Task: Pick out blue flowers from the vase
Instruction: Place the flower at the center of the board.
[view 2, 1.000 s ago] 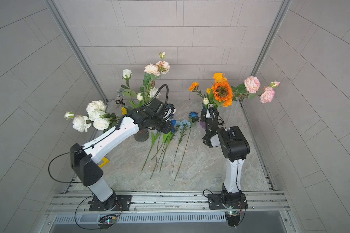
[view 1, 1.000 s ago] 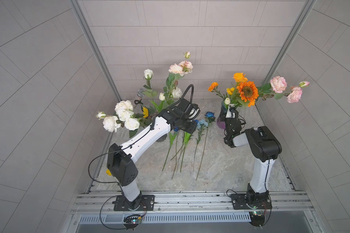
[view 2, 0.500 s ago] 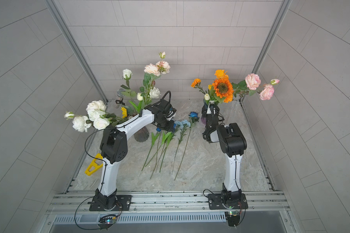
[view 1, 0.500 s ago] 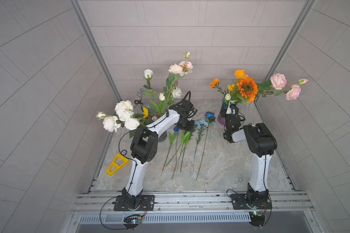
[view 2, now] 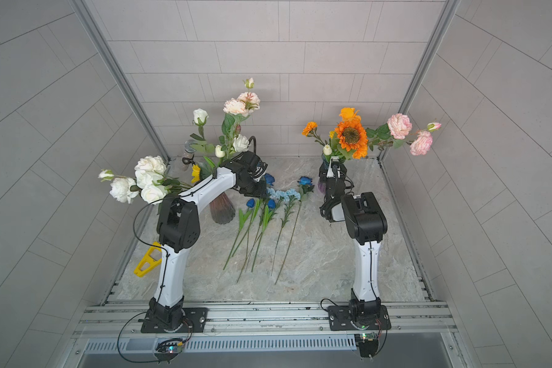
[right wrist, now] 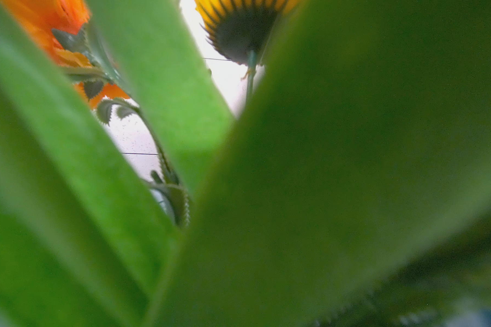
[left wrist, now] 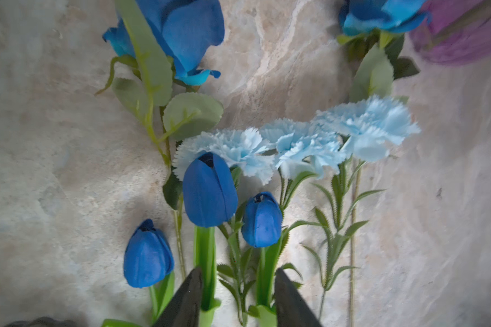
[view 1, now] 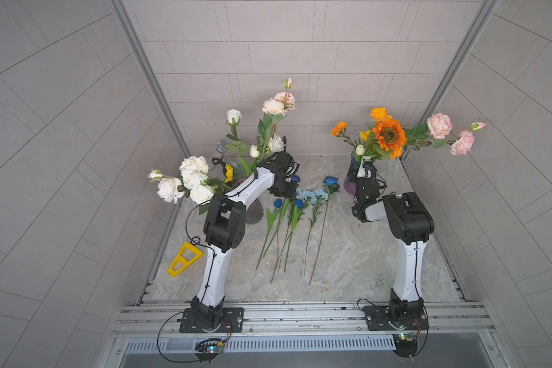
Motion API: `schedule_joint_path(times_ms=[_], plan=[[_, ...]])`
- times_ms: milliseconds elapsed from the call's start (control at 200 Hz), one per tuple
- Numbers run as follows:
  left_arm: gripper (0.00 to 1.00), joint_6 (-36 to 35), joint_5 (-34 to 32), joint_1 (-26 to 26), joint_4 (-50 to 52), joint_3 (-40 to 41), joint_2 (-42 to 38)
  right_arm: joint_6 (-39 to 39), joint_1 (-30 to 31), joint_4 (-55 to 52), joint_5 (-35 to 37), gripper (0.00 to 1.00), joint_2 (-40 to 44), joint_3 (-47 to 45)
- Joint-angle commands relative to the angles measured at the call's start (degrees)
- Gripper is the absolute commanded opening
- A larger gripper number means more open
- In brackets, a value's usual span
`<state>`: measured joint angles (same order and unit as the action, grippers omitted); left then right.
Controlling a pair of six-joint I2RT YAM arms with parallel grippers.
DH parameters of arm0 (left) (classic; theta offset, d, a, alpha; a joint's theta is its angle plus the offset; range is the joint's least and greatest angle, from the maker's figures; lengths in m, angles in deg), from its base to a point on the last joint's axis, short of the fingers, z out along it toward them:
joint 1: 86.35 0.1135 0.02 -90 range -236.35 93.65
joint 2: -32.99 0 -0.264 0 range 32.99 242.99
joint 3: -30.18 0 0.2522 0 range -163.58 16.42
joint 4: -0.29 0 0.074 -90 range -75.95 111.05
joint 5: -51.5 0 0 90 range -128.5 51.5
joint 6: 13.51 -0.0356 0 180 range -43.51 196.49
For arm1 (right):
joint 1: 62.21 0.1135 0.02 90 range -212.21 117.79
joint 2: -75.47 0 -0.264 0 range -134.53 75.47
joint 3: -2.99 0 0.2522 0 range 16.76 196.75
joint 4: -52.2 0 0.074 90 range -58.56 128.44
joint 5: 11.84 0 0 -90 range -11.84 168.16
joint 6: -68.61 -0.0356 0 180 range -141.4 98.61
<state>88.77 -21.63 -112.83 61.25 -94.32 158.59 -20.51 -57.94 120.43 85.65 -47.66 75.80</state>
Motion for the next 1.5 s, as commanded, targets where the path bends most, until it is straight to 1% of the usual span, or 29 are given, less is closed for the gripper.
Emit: schedule_joint_path(times_ms=[0,115,225,290,325,385,505,595,690,906,1011,1151,1291,1416,1491], plan=[[0.55,-0.52,-2.23,0.30,0.61,0.70,-0.44,3.38,-0.50,-1.10,-0.95,0.50,-1.32,0.04],[0.56,-0.23,-1.59,0.30,-0.23,0.74,-1.77,3.22,-0.45,-1.05,-1.51,0.51,-1.27,-0.07],[0.56,0.45,0.75,0.14,-1.76,0.83,-4.20,3.54,-0.45,-1.06,-1.85,0.56,-1.23,-0.42],[0.56,-0.68,1.28,-0.44,-2.75,1.00,-5.87,3.52,-0.41,-1.05,-1.65,0.58,-1.06,-0.80],[0.56,-2.07,0.97,-0.94,-3.32,1.13,-6.75,3.47,-0.44,-1.05,-1.77,0.62,-0.89,-1.06],[0.56,-3.60,0.05,-1.43,-3.15,0.87,-7.80,3.56,-0.36,-1.05,-2.04,0.64,-0.62,-1.14],[0.56,-3.56,0.12,-1.47,-3.68,1.86,-9.99,3.59,-0.28,-1.05,-2.09,0.77,-0.22,-1.67],[0.56,-3.99,-0.30,-1.67,-3.74,2.38,-11.31,4.15,-0.19,-1.05,-1.96,0.83,0.00,-2.06],[0.56,-4.24,-0.88,-1.65,-3.43,2.24,-12.27,4.30,-0.16,-1.05,-2.20,0.94,0.26,-2.47],[0.56,-4.56,-1.18,-1.69,-3.35,2.35,-14.13,5.09,-0.06,-1.05,-2.28,0.97,1.42,-3.48],[0.56,-4.54,-1.07,-1.66,-3.56,2.46,-15.19,5.75,0.08,-1.05,-2.02,1.00,2.76,-4.66],[0.56,-4.97,-0.21,-1.84,-4.91,3.18,-17.63,6.67,0.60,-1.05,-0.05,0.99,5.79,-7.81],[0.58,-5.93,0.49,-3.94,-10.49,8.10,-21.05,7.41,1.33,-1.05,2.30,0.99,10.39,-12.42],[0.63,-6.49,-0.85,-6.36,-15.41,12.38,-24.47,7.08,1.36,-1.05,3.27,0.99,14.76,-17.60],[0.64,-6.95,-1.00,-7.22,-17.31,13.96,-26.80,7.00,1.46,-1.05,3.83,0.99,17.73,-21.17]])
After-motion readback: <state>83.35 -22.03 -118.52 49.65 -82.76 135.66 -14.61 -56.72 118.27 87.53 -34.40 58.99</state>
